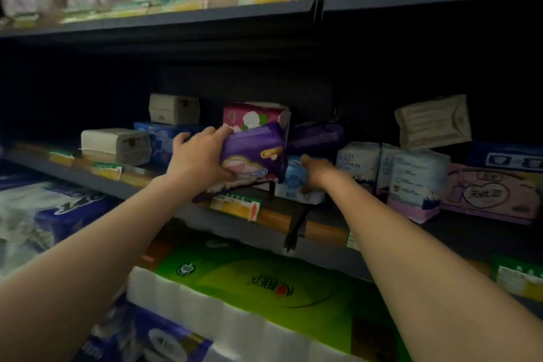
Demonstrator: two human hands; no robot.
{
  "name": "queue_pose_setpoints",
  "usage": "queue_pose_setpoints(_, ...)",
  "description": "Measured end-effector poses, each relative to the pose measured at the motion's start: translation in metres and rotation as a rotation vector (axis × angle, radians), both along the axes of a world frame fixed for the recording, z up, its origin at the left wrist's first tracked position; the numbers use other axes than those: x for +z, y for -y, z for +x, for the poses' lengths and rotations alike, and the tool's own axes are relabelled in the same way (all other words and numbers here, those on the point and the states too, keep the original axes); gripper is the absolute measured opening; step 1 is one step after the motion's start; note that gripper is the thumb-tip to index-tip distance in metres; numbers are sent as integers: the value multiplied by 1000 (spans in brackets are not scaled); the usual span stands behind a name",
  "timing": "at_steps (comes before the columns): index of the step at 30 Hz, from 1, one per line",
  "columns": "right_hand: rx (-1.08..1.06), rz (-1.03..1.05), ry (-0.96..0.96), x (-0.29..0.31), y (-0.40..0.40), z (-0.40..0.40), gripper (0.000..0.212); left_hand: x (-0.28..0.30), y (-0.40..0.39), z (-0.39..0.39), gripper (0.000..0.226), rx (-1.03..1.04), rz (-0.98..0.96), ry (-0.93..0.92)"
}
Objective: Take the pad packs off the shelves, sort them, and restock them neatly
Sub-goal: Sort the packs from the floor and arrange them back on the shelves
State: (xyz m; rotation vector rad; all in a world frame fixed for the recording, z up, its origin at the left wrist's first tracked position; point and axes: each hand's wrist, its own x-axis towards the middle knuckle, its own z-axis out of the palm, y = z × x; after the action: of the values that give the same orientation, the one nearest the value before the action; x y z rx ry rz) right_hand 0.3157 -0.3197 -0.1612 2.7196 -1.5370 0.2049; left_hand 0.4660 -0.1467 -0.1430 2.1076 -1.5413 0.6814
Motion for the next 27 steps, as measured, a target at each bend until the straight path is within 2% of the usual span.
queue_pose_setpoints(3,-60,8,168,5,-12,-3,58,6,-33,25,62,-77,-189,-346)
queue_pose_setpoints(6,-96,-12,616,23,-40,-11,51,10,-64,36,58,-251,-287,-818)
queue_pose_setpoints(7,-61,-53,792,31,-55,-13,52,8,-75,37,62,-330,-268,-990)
queue_pose_setpoints(9,79,-160,1050,42,-94,-12,51,-8,-93,45,89,-481,-153,-1267)
queue_pose_setpoints(10,156,-214,1101,43,-115,-11,48,-24,-98,51,98,-544,-61,-1356)
queue_pose_setpoints(11,213,-264,1091,37,-136,-10,46,-44,-102,56,97,-606,31,-1425)
queue_pose_setpoints(14,220,-411,889,-14,-182,-20,48,-119,-105,58,83,-686,345,-1455)
queue_pose_setpoints(16,198,-383,799,-66,-204,-40,47,-175,-101,46,79,-686,560,-1477)
queue_pose_setpoints(18,201,-291,774,-120,-225,-70,46,-225,-96,23,85,-641,792,-1450)
queue_pose_setpoints(21,128,-165,673,-194,-244,-127,48,-284,-85,-23,91,-623,1122,-1305)
queue_pose_setpoints(23,-3,-53,612,-234,-251,-165,43,-315,-82,-54,99,-611,1281,-1201)
queue_pose_setpoints(27,-231,212,585,-293,-262,-229,39,-360,-81,-100,93,-572,1533,-987)
